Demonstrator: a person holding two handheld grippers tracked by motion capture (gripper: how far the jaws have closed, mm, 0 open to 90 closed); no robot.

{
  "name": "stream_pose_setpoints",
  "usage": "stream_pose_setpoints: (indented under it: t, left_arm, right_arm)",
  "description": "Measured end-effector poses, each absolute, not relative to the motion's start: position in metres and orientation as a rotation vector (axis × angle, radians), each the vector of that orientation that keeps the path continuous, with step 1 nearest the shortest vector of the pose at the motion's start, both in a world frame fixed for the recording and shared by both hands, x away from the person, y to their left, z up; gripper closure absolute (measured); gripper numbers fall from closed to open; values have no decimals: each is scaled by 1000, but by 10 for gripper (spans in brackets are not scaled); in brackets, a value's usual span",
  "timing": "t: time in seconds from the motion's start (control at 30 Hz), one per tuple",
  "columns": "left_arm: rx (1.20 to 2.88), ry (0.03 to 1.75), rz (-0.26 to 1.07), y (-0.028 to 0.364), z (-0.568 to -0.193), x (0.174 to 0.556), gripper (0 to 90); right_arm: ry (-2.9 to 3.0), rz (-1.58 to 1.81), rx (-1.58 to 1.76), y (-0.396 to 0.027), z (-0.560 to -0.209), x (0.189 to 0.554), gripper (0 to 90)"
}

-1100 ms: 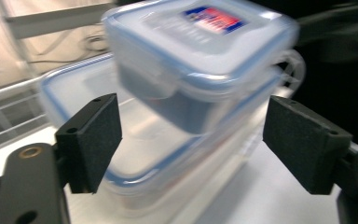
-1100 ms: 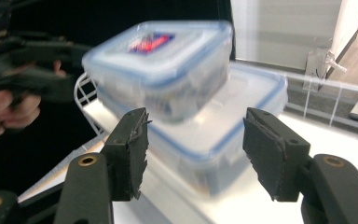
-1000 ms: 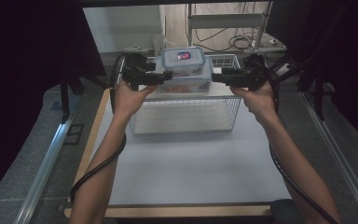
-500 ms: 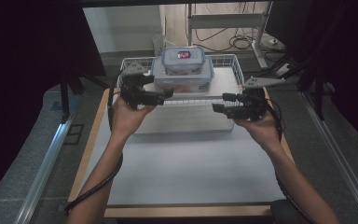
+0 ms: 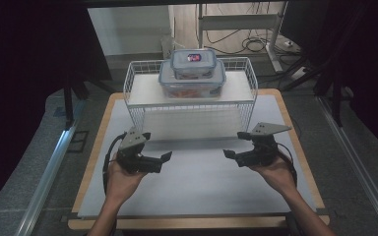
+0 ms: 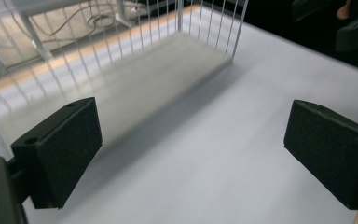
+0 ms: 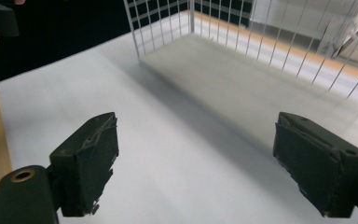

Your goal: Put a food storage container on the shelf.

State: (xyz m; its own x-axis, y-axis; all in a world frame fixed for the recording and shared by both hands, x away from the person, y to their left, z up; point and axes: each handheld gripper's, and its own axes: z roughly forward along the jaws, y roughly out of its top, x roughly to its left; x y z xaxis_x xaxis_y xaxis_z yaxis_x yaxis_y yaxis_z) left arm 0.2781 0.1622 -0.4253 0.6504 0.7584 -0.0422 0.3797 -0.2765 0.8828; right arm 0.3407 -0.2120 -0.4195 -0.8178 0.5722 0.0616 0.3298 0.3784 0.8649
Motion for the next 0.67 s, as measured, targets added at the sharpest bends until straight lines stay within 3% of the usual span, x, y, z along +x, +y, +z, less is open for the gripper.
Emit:
stream_pose_setpoints:
  t: [0.4,0.67]
  left_arm:
    - [2003,933,463,156,-505,247,16]
    - [2042,903,483,152,-514,247,8]
  right_arm:
    - [2474,1310,785,-219,-481,311,73]
    - [2520,1234,796,-220,-497,312,73]
